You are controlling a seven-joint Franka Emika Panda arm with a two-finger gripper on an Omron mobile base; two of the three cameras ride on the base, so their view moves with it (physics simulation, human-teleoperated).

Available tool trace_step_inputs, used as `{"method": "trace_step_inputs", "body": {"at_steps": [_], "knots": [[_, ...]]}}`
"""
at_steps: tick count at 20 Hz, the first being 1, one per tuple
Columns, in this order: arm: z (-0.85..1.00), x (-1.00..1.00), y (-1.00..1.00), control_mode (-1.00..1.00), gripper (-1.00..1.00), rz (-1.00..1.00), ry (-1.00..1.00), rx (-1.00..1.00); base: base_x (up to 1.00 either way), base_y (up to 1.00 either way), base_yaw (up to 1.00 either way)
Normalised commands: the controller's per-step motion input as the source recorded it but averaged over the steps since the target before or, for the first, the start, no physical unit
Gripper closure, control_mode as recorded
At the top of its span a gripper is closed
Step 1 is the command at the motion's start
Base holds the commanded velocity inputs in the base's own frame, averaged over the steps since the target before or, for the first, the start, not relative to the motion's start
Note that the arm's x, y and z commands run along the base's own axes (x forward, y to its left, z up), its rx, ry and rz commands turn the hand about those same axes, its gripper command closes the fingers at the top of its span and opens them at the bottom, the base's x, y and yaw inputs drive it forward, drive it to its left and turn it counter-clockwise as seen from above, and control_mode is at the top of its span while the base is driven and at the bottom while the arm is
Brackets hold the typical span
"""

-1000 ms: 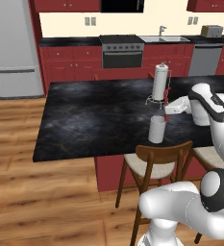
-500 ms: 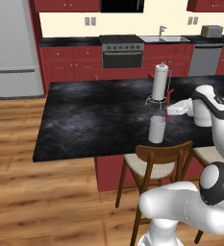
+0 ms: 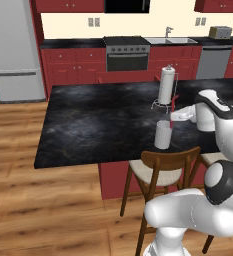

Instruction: Take a straw from the drawer in front and place it inside the glass cup on the dining counter.

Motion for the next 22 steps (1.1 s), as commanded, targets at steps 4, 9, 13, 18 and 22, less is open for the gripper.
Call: {"method": "trace_step_inputs", "body": {"at_steps": [4,9,13,18,22], "knots": [[-0.23,0.02,0.00,-1.00,1.00,-0.02,0.00,0.00,0.00,0.00,0.00],[-0.03,0.11,-0.01,-1.00,1.00,-0.06,0.00,0.00,0.00,0.00,0.00],[0.12,0.00,-0.08,-1.00,1.00,-0.08,-0.01,0.00,0.00,0.00,0.00],[0.02,0.25,-0.07,-1.00,1.00,-0.07,0.00,0.00,0.00,0.00,0.00],[-0.06,0.43,0.00,-1.00,1.00,-0.07,0.01,0.00,0.00,0.00,0.00]]}}
